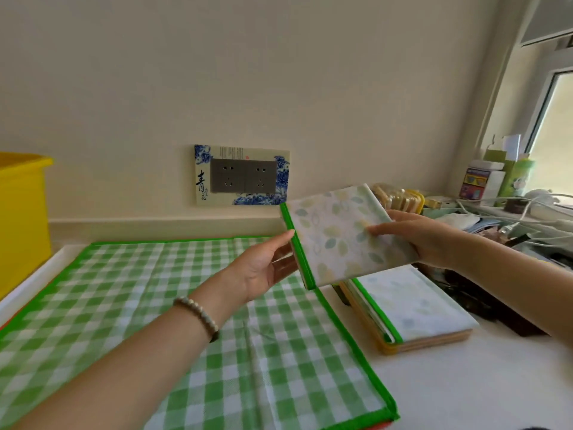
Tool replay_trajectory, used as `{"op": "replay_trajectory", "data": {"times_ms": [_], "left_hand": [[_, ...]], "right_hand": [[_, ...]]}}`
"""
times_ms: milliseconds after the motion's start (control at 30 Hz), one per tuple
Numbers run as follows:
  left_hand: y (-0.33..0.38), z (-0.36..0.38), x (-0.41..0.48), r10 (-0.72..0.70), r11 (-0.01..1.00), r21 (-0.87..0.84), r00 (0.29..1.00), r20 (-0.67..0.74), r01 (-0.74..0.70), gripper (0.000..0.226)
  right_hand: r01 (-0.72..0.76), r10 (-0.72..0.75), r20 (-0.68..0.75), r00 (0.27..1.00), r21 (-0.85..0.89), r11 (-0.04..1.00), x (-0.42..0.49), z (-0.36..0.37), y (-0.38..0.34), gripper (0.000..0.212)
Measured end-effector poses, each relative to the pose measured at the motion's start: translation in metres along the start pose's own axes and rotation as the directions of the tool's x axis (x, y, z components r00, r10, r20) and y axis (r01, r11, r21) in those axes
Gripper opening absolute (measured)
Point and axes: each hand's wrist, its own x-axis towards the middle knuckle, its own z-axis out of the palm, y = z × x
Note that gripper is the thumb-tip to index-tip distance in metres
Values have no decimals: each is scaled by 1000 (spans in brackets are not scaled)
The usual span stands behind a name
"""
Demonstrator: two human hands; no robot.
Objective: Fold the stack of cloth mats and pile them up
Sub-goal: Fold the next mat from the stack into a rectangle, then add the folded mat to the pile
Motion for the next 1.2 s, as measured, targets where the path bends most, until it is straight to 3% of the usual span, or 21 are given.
{"op": "replay_trajectory", "data": {"times_ms": [233,367,433,700,1200], "left_hand": [[-47,52,27,-100,993,75,993,57,96,8],[-74,67,36,-143,975,172,990,17,138,21],[-84,70,38,-146,971,195,989,30,137,17],[-101,71,45,-130,970,202,991,-44,136,8],[-118,65,51,-114,952,275,990,-81,132,28]], "right_hand": [[-199,191,-113,975,-59,978,-4,-68,34,36],[-323,303,-154,941,-128,938,-8,-86,56,39],[-368,340,-179,923,-159,916,-10,-90,65,43],[-374,336,-201,920,-202,905,-12,-94,84,46],[-383,312,-239,920,-367,848,-8,-92,96,53]]}}
